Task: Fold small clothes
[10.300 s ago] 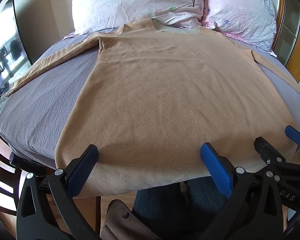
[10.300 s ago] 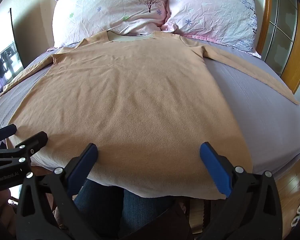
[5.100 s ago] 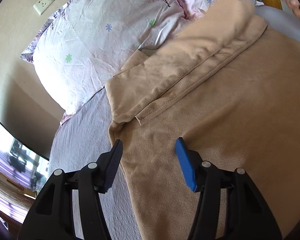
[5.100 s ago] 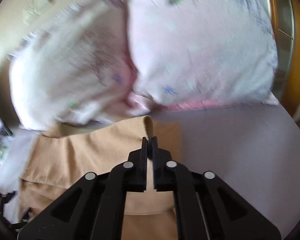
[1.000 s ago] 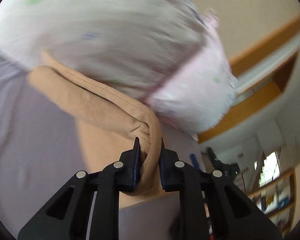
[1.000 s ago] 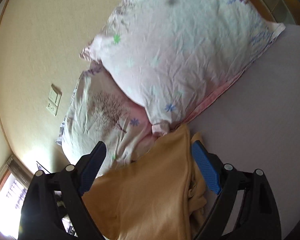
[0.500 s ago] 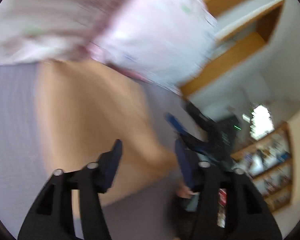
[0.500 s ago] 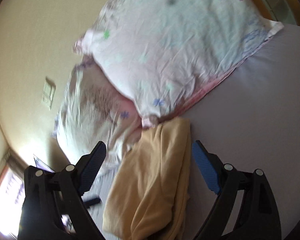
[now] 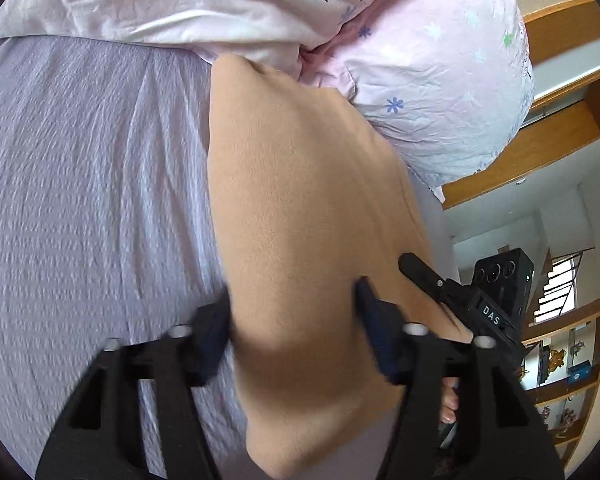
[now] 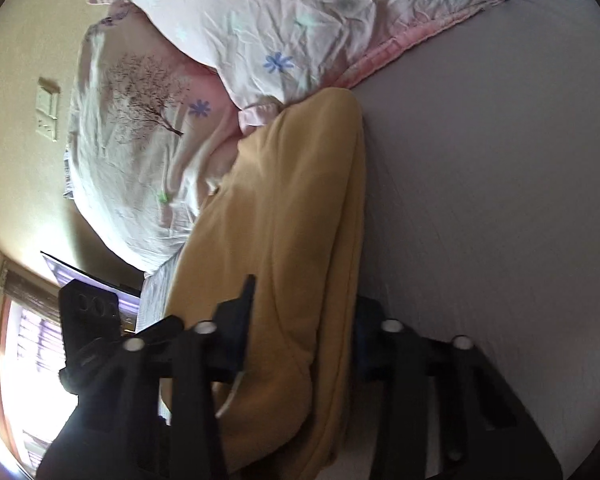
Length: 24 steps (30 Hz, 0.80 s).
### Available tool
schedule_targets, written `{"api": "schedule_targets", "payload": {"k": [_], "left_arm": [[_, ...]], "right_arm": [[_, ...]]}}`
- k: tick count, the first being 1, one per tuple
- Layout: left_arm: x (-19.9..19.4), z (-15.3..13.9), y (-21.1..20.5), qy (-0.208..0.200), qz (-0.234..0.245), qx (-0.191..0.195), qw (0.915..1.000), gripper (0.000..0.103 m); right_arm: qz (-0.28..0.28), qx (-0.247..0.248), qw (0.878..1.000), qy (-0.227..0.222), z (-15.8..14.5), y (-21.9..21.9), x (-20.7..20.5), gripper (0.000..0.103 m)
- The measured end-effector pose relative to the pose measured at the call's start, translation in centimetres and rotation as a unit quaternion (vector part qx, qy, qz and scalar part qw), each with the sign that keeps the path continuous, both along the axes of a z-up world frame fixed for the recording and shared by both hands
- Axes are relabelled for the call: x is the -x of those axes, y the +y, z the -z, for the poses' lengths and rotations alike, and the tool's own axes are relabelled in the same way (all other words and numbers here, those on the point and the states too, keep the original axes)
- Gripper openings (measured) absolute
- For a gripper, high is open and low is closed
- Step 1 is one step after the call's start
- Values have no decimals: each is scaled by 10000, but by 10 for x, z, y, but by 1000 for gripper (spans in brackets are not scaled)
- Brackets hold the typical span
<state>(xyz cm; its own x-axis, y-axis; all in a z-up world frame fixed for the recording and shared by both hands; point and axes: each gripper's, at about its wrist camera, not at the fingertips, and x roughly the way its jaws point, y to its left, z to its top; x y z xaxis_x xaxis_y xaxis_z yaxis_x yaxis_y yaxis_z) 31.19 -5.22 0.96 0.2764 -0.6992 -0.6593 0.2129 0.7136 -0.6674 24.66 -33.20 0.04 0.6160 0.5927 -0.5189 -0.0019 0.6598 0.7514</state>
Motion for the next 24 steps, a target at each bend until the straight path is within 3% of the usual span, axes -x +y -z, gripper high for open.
{"api": "schedule_targets", "payload": {"k": [2,4,8,10,12,14,15,18,19,20,24], "left_arm": [[6,-5,10,-48,52,286,9996,35],[18,-18,35,-255,6,510,9984,34],[42,-38,85,-832,-261,251,9959,37],[49,-37,106,-879,-463,-206,9948,39],[57,-36,122,-842,-565,-377,9941,39],[76,-45,135,-1173,-644,-424,9901,39],[88,-52,140,-1401,-606,-398,9875,39],[123,-74,128,-1945,-174,-170,9806,48],[131,-77,117,-2062,-30,-161,9784,57],[138,-79,106,-2153,164,-235,9761,64],[142,-57,74,-1935,447,-878,9762,65]], "right_arm": [[-56,-34,9998,-207,-9,7,4,30],[-281,-27,9987,-430,-23,24,7,29],[-788,274,9946,-614,-34,76,1,31],[-857,623,9939,-319,-26,93,-7,38],[-614,791,9948,-183,-28,90,-1,43],[-145,653,9960,-589,-48,74,24,53],[-200,255,9955,-893,-60,69,41,63],[-864,-572,9876,-1176,-75,80,65,78],[-1091,-694,9851,-1131,-76,90,71,80],[-1187,-713,9847,-1053,-74,98,72,80],[-977,-274,9944,-300,-42,110,67,80]]}}
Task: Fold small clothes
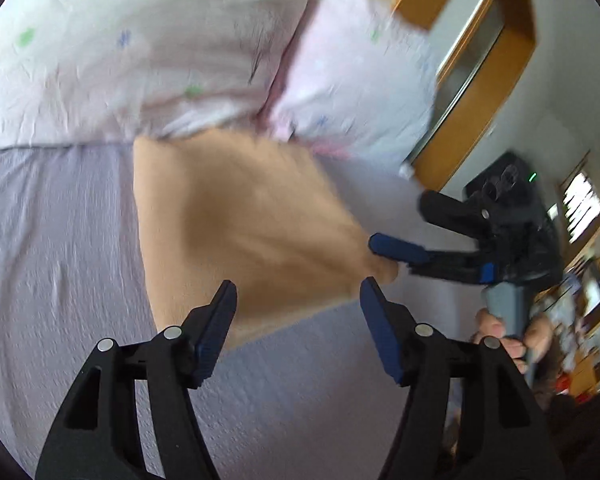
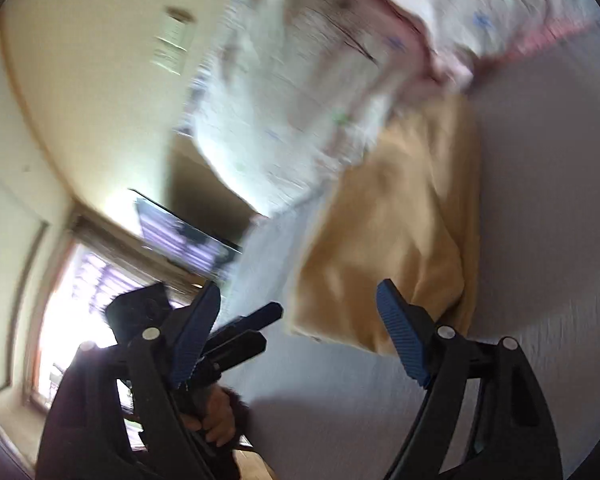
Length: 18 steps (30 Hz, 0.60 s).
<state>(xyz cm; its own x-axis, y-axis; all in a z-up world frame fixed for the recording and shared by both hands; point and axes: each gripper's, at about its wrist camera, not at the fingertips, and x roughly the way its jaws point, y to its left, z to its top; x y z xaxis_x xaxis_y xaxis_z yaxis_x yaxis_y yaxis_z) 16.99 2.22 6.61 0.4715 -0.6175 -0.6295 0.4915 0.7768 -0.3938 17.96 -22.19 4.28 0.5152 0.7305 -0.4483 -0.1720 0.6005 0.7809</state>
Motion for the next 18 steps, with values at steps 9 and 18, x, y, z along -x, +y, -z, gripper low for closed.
{"api": "schedule_targets", "payload": {"k": [9,18], "left_arm": [[35,10,27,-72,-459,-360,9983,94],[48,33,25,22,-1326,-1963,9715,102]], "right_arm": [[571,753,9942,-520,-17,-16,50,101],[879,3304,9387,-453,3,34,77,101]]}}
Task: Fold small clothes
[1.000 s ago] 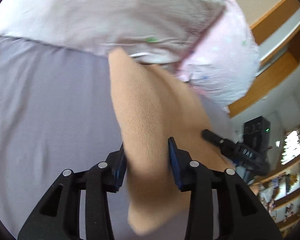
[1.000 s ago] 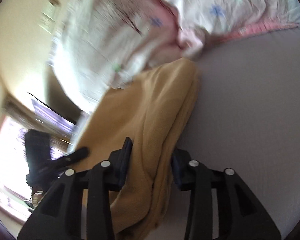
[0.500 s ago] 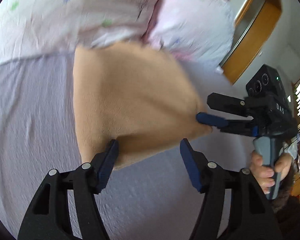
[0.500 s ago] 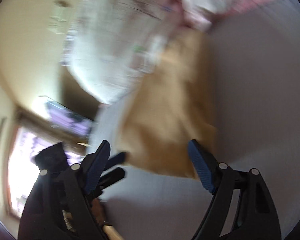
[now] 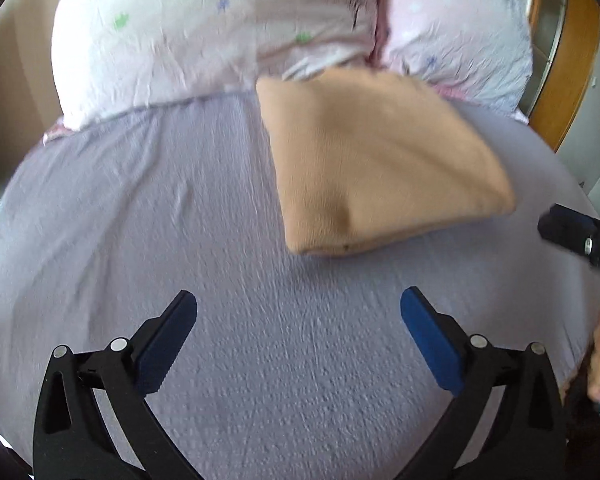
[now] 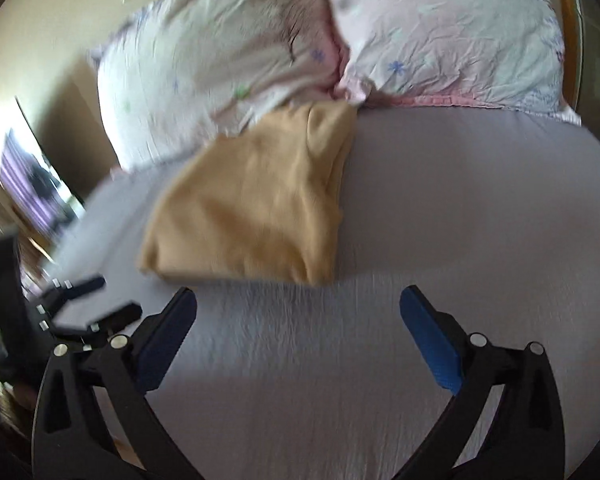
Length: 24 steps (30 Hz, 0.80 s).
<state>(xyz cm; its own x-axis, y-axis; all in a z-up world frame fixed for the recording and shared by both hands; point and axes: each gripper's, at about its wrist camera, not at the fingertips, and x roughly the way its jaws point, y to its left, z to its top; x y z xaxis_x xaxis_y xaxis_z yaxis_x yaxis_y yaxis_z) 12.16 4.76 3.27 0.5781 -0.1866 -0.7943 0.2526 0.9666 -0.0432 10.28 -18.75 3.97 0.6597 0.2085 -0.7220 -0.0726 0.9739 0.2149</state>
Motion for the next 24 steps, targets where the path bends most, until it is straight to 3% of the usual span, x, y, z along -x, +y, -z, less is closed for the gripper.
{"api": "schedule_targets", "payload": {"k": [10,24], "left_arm": [[-14,16,1,150,-364,-394,9984,102],[-12,16,1,98,-304,-386,9987,102]], "right_arm": [[125,779,9966,225,22,31,-9,101],[126,1056,9925,600,35,46,-11,101]]}}
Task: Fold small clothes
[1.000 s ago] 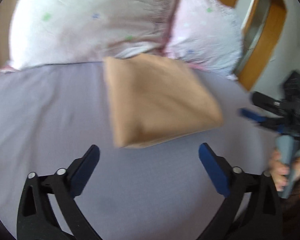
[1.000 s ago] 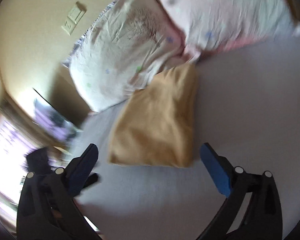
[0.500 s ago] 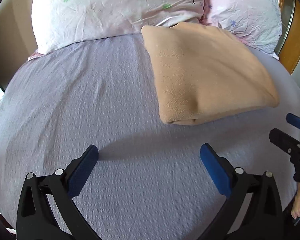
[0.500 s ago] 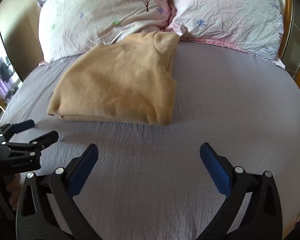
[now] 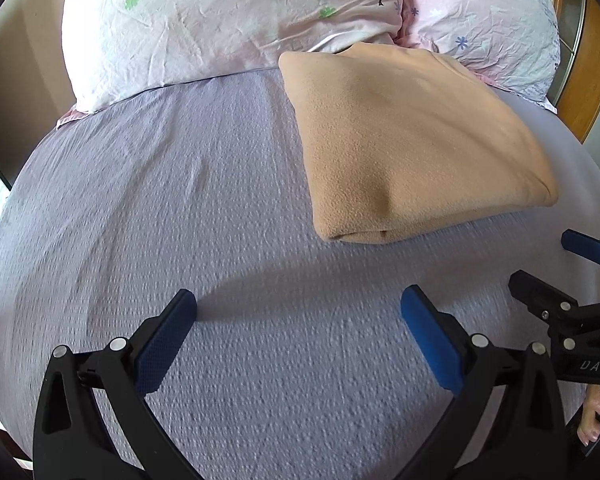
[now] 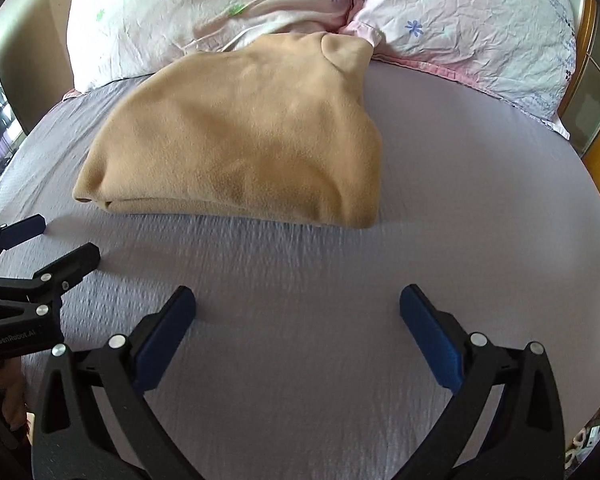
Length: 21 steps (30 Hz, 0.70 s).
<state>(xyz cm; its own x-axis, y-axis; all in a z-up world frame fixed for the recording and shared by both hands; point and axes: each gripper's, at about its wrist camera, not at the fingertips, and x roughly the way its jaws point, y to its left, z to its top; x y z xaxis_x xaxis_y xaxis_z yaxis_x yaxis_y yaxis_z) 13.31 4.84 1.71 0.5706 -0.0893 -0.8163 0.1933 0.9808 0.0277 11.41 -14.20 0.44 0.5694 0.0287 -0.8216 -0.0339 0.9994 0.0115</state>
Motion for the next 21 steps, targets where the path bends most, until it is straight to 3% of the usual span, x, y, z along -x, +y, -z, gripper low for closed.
{"api": "schedule_targets", "payload": {"k": [21], "left_arm": [[1,0,-1,-8,5,3,10000,102]], "right_arm": [[-20,-9,10000,-39,0,-2,1,101]]}}
